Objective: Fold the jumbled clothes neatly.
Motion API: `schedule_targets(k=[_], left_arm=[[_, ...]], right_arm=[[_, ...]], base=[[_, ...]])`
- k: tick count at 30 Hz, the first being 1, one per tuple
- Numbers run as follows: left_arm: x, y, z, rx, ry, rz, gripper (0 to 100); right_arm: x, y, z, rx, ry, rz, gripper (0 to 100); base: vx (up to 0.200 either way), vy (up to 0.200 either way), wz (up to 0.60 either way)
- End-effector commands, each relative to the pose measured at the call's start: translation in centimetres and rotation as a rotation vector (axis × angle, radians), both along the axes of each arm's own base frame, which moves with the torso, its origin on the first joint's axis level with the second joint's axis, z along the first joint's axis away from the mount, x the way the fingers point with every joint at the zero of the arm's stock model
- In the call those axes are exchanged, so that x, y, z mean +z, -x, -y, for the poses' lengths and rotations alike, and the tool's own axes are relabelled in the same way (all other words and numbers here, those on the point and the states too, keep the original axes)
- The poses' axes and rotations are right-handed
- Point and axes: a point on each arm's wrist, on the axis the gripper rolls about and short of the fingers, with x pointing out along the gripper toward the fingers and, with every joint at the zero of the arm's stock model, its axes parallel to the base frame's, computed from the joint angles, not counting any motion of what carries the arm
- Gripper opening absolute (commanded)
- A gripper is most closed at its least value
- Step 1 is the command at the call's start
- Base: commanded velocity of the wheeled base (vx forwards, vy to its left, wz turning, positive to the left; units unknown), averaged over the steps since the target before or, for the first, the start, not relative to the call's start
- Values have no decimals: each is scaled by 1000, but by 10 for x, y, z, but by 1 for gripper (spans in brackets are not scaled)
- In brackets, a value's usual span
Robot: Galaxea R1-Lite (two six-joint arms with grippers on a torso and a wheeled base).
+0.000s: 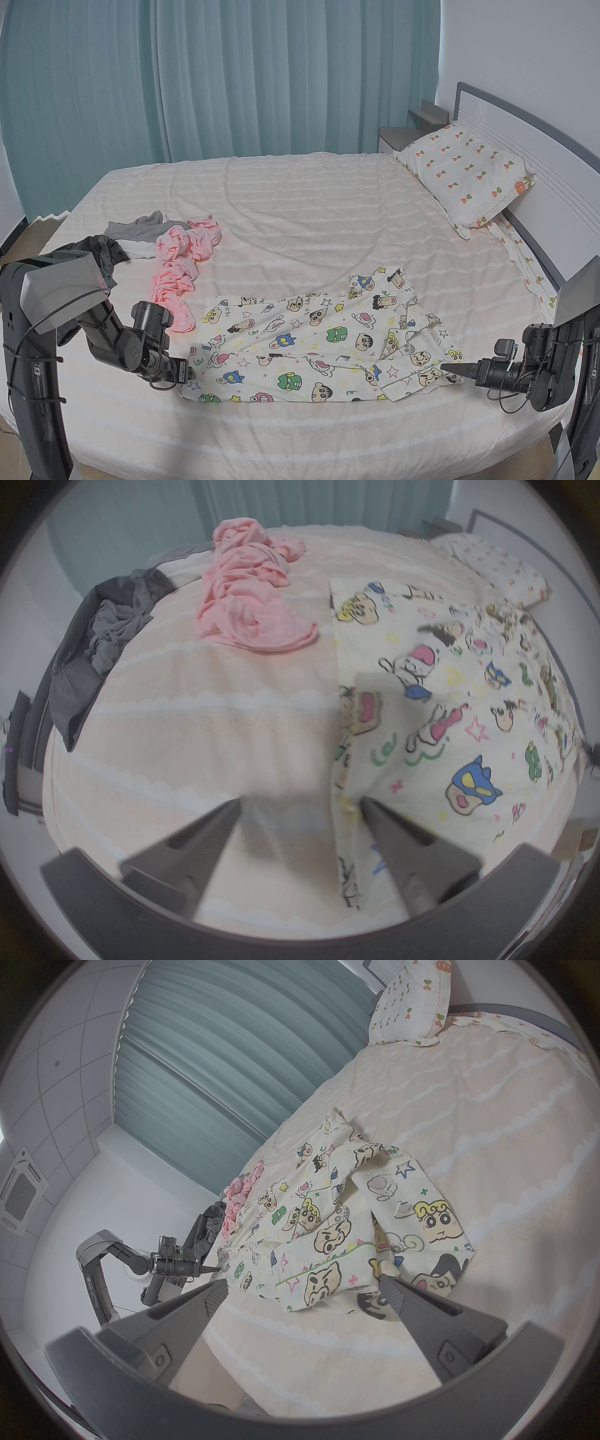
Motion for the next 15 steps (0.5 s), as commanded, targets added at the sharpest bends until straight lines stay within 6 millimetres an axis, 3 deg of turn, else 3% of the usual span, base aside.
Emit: schedule_targets(k=[1, 15], left_arm=[[-6, 3, 0, -7, -17, -26, 0], [4, 17, -1, -16, -28, -85, 0]], right_arm=[[0, -1, 0, 1, 1, 11, 100], [0, -1, 0, 2, 1, 11, 100]], base=[[0, 0, 0], [0, 0, 0]])
